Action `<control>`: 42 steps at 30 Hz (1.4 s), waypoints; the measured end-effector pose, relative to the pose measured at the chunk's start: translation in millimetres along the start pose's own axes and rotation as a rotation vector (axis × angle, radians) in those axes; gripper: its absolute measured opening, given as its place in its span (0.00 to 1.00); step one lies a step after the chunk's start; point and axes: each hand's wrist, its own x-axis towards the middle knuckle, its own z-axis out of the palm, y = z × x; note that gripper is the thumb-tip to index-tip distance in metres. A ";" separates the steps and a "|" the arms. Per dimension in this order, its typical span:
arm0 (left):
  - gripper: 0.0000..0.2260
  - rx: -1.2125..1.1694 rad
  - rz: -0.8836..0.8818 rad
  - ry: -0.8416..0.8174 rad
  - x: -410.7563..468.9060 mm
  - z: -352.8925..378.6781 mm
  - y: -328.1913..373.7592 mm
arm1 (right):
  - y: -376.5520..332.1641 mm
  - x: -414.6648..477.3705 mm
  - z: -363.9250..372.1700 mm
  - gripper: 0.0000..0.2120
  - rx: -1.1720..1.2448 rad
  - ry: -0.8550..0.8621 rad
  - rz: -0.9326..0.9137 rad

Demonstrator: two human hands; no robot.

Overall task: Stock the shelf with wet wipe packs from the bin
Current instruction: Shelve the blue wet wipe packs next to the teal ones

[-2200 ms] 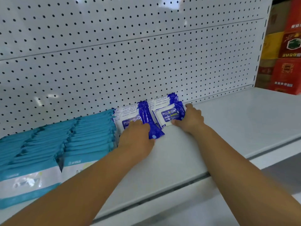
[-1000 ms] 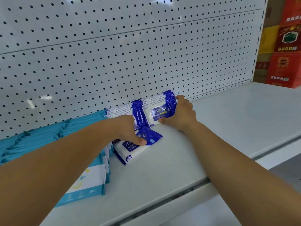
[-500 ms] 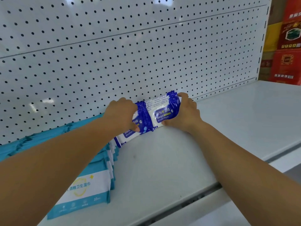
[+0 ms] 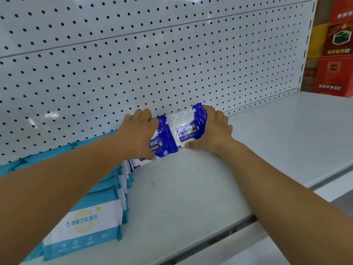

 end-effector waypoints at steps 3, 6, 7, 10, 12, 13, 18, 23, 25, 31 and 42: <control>0.39 0.132 0.046 0.048 0.3 1.3 -2.6 | -1.5 -0.7 0.0 0.57 -0.001 0.015 -0.007; 0.39 0.133 0.047 0.043 0.8 0.3 -1.2 | -2.7 -1.4 0.4 0.57 0.018 0.011 -0.002; 0.39 0.103 0.038 0.036 -0.2 -0.6 -0.9 | -2.9 -2.1 -0.2 0.56 0.030 0.011 0.000; 0.41 -0.003 0.003 0.014 -6.2 -5.0 -3.0 | -2.9 -3.5 -3.6 0.55 0.072 0.018 -0.001; 0.43 -0.046 -0.037 -0.002 -11.8 -8.0 -4.5 | -2.5 -6.9 -6.7 0.52 0.095 0.030 -0.012; 0.44 -0.068 -0.062 -0.007 -14.9 -9.4 -4.8 | -2.6 -8.9 -8.6 0.52 0.097 0.038 -0.019; 0.38 -0.260 -0.191 0.035 -35.4 -17.6 2.9 | -11.7 -13.0 -34.2 0.46 0.033 0.023 -0.056; 0.27 -0.646 -0.192 0.204 -59.2 -35.2 43.3 | -11.3 -32.5 -90.1 0.29 0.079 -0.089 -0.124; 0.25 -0.761 -0.151 0.250 -65.9 -42.4 67.1 | 0.4 -49.4 -110.4 0.28 -0.010 -0.100 -0.149; 0.24 -0.918 -0.076 0.319 -82.7 -64.3 148.4 | 45.3 -116.7 -188.9 0.30 -0.277 -0.130 -0.169; 0.23 -0.980 0.370 0.289 -134.9 -68.0 338.5 | 176.1 -294.8 -293.9 0.23 -0.205 -0.037 0.311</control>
